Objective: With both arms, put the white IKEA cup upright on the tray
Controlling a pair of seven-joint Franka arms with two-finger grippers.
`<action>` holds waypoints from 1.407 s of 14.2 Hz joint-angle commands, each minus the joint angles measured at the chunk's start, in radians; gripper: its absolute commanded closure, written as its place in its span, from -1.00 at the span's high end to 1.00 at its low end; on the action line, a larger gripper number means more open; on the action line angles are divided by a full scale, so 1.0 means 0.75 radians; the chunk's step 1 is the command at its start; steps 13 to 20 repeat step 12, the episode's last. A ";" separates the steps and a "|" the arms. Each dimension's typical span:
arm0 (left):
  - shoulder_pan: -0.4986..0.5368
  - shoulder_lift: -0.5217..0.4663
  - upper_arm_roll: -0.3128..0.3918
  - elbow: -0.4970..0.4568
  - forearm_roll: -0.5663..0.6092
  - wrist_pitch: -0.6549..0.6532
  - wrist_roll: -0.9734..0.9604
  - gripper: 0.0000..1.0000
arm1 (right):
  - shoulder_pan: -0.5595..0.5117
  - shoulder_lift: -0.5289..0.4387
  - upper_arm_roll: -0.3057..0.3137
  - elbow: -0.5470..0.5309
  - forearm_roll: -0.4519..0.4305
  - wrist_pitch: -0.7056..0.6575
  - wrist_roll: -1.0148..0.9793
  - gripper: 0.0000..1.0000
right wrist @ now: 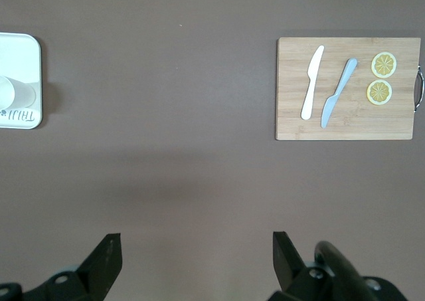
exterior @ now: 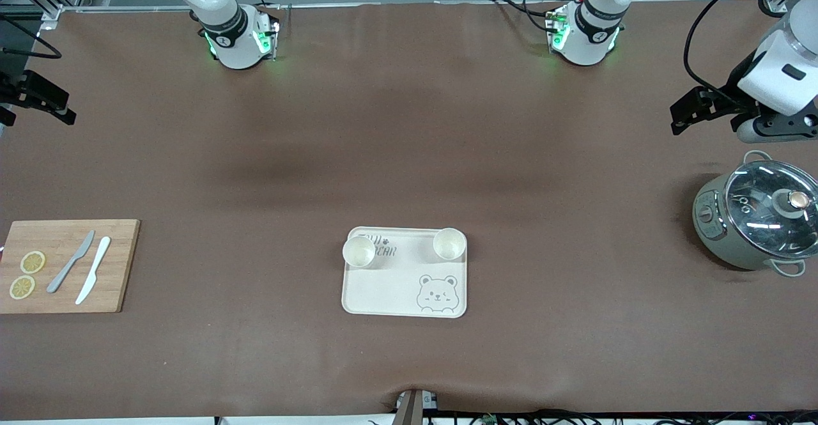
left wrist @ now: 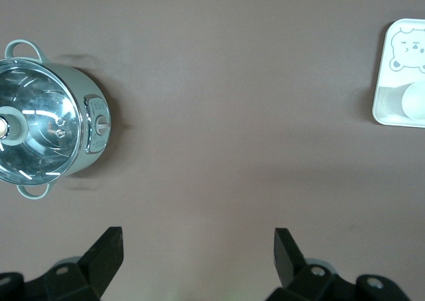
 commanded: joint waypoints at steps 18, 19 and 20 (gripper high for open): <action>0.006 -0.030 0.002 0.031 -0.057 -0.042 0.026 1.00 | -0.024 0.008 0.016 0.018 -0.007 -0.007 0.014 1.00; 0.006 -0.030 0.002 0.031 -0.057 -0.042 0.026 1.00 | -0.024 0.008 0.016 0.018 -0.007 -0.007 0.014 1.00; 0.006 -0.030 0.002 0.031 -0.057 -0.042 0.026 1.00 | -0.024 0.008 0.016 0.018 -0.007 -0.007 0.014 1.00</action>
